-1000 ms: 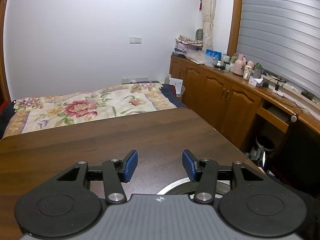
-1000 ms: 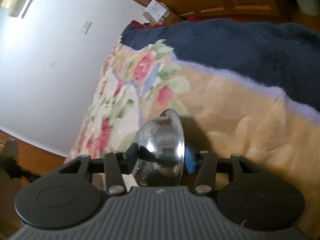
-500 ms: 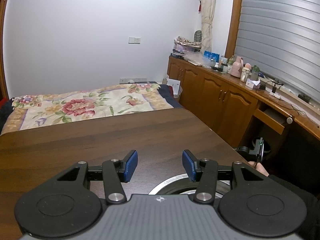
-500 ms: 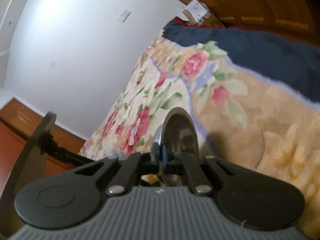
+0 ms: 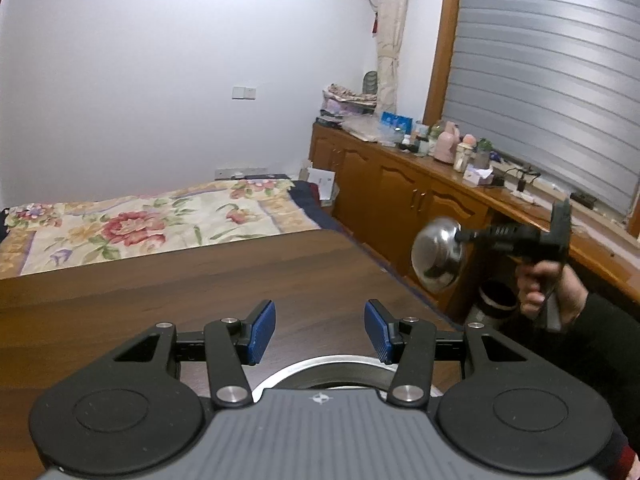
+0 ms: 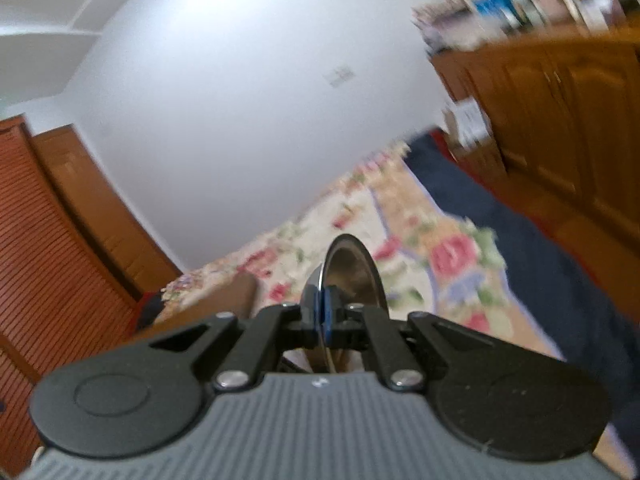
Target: Organize plates and bowls
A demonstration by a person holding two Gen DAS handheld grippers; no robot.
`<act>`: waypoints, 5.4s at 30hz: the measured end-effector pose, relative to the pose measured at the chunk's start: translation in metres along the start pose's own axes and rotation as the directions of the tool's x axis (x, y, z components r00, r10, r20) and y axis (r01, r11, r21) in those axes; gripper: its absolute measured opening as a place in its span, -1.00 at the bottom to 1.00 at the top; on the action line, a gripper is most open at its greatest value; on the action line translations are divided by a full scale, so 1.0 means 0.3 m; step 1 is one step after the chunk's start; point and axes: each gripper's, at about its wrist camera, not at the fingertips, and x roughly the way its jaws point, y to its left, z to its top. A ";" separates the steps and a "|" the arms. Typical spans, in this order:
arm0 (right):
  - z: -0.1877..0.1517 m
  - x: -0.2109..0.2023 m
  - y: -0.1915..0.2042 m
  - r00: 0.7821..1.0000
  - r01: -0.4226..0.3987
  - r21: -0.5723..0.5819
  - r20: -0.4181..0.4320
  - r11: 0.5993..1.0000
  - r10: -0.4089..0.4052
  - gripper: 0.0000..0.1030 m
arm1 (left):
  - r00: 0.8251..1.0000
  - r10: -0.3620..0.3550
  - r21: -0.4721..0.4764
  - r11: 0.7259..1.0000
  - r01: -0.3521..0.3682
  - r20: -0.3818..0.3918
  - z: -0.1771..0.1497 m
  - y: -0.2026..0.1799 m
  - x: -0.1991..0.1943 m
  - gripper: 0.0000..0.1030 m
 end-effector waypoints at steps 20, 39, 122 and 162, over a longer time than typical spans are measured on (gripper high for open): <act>-0.066 -0.029 0.597 0.981 -0.150 -0.398 -0.174 0.905 0.087 -0.97 | 1.000 0.014 -0.087 0.996 -0.014 -0.011 -0.019 0.055 -0.060 0.00; -0.357 0.116 1.037 0.976 -0.188 -0.846 -0.217 0.499 0.000 -0.97 | 0.992 0.120 -0.184 0.975 -0.124 -0.031 -0.012 0.258 0.001 0.00; -0.289 -0.123 0.796 0.936 -0.208 -0.231 -0.329 0.950 0.125 -0.82 | 0.995 -0.004 -0.169 0.985 -0.014 -0.103 -0.047 0.113 -0.086 -0.84; -0.522 -0.187 0.795 0.991 -0.023 -0.437 -0.129 0.899 -0.038 -0.73 | 0.986 0.121 -0.128 0.982 -0.136 -0.117 -0.265 0.033 -0.036 -0.79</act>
